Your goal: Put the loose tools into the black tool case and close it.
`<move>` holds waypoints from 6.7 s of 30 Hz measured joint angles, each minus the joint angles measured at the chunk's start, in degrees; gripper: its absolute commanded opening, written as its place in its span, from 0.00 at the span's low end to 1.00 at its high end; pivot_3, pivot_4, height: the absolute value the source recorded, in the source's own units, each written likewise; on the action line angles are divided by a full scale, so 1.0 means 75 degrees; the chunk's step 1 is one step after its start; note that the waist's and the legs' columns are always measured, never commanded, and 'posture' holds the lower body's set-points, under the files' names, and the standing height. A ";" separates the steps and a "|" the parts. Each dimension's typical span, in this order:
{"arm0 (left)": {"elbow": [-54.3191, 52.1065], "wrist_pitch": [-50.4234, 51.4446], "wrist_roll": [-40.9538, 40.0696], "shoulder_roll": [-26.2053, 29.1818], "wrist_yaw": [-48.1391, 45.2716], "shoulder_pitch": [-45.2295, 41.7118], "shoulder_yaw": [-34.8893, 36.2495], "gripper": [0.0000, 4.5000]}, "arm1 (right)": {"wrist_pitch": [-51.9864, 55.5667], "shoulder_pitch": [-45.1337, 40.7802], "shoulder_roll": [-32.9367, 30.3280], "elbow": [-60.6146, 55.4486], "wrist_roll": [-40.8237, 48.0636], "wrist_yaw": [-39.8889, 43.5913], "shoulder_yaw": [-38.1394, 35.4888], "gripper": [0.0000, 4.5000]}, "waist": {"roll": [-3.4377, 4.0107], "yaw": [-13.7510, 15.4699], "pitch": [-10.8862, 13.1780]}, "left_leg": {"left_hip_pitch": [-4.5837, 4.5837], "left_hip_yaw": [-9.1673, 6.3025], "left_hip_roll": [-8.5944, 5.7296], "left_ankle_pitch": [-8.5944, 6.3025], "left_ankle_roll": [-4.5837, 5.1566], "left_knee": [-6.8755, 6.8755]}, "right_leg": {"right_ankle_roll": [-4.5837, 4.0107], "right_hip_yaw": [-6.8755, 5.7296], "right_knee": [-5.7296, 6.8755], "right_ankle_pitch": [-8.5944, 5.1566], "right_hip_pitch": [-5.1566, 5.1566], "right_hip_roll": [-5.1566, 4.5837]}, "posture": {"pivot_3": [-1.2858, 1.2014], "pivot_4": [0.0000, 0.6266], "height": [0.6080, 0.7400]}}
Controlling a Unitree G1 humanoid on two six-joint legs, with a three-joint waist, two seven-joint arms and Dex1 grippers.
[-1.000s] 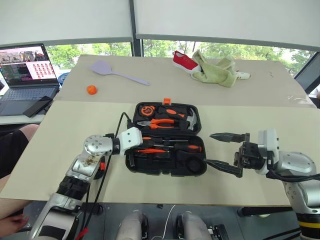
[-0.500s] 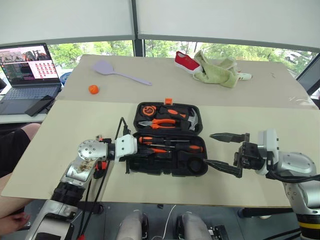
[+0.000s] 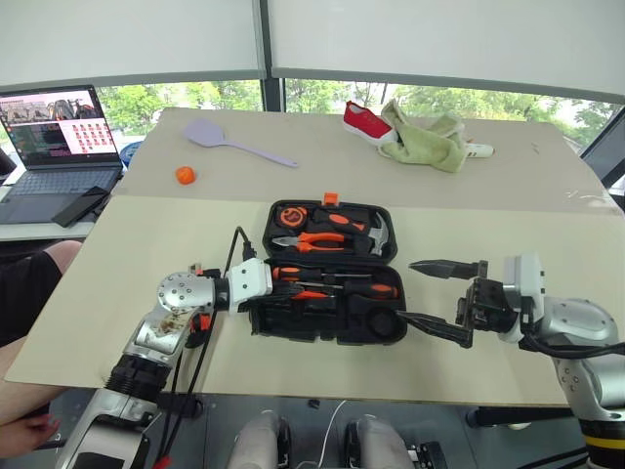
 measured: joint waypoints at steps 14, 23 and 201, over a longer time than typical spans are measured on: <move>-0.0138 0.0069 0.0112 0.0249 -0.0282 0.0108 -0.0174 0.02 | 0.0000 0.0008 0.0003 -0.0043 0.0002 -0.0067 0.0014 1.00 | -0.0003 -0.0080 0.0002 | 0.0000 0.0000 0.0003 -0.0001 0.0001 -0.0001 | 0.0000 0.0001 -0.0004 0.0000 -0.0004 0.0005 | 0.52 0.24 1.00; -0.0115 0.0570 0.0341 0.0270 -0.0123 -0.0150 -0.0283 0.02 | 0.0000 0.0008 0.0003 -0.0046 0.0002 -0.0089 0.0014 1.00 | 0.0014 -0.0045 -0.0008 | 0.0009 -0.0001 0.0002 -0.0002 0.0003 -0.0001 | 0.0001 0.0002 -0.0004 0.0000 0.0005 0.0003 | 0.52 0.24 1.00; -0.0370 0.2132 -0.0680 -0.0281 -0.0903 -0.0024 -0.0438 0.34 | -0.0307 0.2186 -0.0003 -0.0449 0.0311 -0.0171 -0.1500 1.00 | 0.0064 0.0105 -0.0134 | -0.0003 -0.0013 0.0005 -0.0016 0.0039 -0.0004 | 0.0023 0.0005 -0.0087 0.0031 0.0032 -0.0006 | 0.52 0.24 1.00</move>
